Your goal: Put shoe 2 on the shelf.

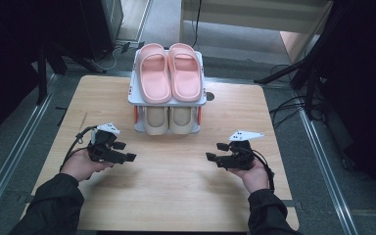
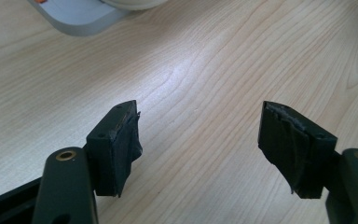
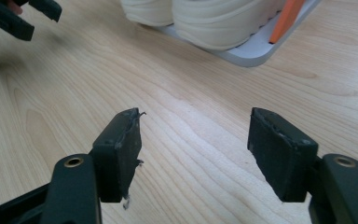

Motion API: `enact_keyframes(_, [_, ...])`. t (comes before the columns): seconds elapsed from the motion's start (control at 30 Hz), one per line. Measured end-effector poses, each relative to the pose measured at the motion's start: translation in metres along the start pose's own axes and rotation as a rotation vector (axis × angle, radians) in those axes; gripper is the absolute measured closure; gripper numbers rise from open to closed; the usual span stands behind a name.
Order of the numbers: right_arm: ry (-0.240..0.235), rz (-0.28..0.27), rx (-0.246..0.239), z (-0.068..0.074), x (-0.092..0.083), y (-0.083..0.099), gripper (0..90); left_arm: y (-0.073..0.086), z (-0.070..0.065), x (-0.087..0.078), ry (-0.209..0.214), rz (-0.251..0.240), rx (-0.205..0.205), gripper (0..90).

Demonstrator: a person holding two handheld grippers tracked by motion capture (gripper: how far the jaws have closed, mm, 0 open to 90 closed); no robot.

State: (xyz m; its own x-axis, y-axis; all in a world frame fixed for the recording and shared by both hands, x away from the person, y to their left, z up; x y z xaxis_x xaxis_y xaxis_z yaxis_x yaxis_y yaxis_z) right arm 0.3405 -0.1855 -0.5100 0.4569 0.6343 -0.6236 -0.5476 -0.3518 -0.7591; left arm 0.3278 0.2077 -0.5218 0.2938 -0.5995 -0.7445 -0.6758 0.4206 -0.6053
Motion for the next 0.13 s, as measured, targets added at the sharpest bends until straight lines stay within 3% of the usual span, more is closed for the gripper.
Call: enact_keyframes(0.13, [-0.001, 0.001, 0.021, -0.0064, 0.0003, 0.0030, 28.6, -0.0002, -0.0003, 0.0015, 0.010, 0.003, -0.001, 28.6])
Point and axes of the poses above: each handheld gripper's, and its own axes: x roughly forward along the jaws, y roughly out of its underside, z roughly to its left, the point moved 3 cm from there along x, roughly forward along the jaws, and after that the axes turned 3 degrees about y, right-handed, at the moved point
